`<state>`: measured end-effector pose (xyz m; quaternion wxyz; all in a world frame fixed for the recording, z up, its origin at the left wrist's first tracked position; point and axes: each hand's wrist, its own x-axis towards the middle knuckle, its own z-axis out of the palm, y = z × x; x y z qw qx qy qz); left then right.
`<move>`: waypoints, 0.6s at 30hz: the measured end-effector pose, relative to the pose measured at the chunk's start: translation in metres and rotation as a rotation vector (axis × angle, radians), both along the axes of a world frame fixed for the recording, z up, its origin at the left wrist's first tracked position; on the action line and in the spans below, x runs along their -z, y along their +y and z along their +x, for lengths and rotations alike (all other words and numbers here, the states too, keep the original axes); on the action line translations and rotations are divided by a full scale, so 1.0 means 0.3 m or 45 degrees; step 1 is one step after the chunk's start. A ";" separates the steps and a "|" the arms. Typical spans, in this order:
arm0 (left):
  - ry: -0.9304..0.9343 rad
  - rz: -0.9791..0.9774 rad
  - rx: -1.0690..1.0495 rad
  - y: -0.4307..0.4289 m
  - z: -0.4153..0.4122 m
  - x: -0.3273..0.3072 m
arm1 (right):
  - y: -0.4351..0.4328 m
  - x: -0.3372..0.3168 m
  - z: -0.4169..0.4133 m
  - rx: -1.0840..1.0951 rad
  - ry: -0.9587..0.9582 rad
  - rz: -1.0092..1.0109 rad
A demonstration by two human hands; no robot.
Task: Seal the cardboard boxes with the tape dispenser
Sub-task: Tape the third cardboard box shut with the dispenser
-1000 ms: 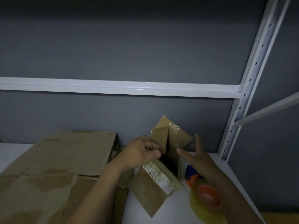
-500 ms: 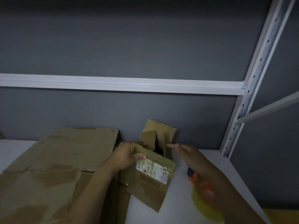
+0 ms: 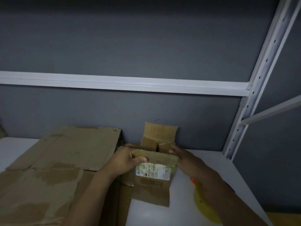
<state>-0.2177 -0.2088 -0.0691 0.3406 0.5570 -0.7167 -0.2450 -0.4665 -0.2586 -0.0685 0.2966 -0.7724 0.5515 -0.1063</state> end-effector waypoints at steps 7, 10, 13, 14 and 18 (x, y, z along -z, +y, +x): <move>0.164 -0.115 -0.330 0.006 -0.026 0.054 | 0.021 0.048 0.014 0.208 -0.694 0.322; 0.313 -0.082 -0.344 0.003 -0.072 0.059 | 0.051 0.041 0.021 0.042 -0.548 0.085; 0.230 -0.073 -0.446 -0.018 -0.100 0.083 | 0.046 0.093 0.002 -0.016 -0.609 -0.032; 0.271 -0.012 -0.441 -0.020 -0.111 0.087 | 0.047 0.103 -0.005 0.018 -0.674 -0.048; 0.396 0.140 -0.297 -0.016 -0.158 0.099 | 0.048 0.103 -0.034 0.093 -0.703 -0.131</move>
